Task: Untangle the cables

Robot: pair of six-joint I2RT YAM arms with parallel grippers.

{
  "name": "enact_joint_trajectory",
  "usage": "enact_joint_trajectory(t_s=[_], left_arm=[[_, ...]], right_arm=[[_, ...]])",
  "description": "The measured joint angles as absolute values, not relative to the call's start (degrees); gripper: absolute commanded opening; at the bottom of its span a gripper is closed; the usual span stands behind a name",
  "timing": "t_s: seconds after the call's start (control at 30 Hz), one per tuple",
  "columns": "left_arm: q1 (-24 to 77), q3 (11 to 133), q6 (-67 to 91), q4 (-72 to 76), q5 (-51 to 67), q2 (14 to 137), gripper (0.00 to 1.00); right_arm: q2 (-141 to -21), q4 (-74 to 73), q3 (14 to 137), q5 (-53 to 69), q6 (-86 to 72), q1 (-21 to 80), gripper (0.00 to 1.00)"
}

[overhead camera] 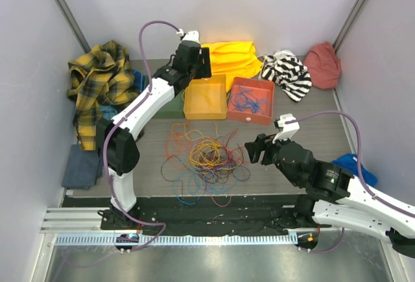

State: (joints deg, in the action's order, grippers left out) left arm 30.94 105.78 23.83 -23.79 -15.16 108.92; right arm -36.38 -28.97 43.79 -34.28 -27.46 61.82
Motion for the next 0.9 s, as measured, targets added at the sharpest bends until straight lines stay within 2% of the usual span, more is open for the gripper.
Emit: enact_joint_trajectory(t_s=[0.07,0.27,0.47,0.6,0.77,0.9], left_arm=[[30.9,104.6,23.8,-24.1,-15.3,109.0,0.78],[30.9,95.9,23.7,-24.0,-16.2,101.1,0.79],[30.9,81.6,28.1,-21.5,-15.4,83.4,0.77],[32.2,71.8,31.2,-19.7,-13.9,76.2,0.77],[34.2,64.3,32.7,-19.7,-12.3,76.3,0.77],[34.2,67.0,33.1,-19.4,-9.3,81.9,0.75]], right_arm=[[-36.4,-29.0,43.8,-34.5,-27.5,61.8,0.68],[-37.6,-28.9,43.8,-35.3,-27.6,61.8,0.68],[-40.7,-27.6,43.1,-36.4,-28.4,61.8,0.68],[-42.8,-26.3,41.6,-36.9,-29.0,61.8,0.67],[-46.2,-24.9,41.2,-36.8,-30.2,61.8,0.67],[-47.5,-23.6,41.3,-36.8,-30.5,61.8,0.67]])
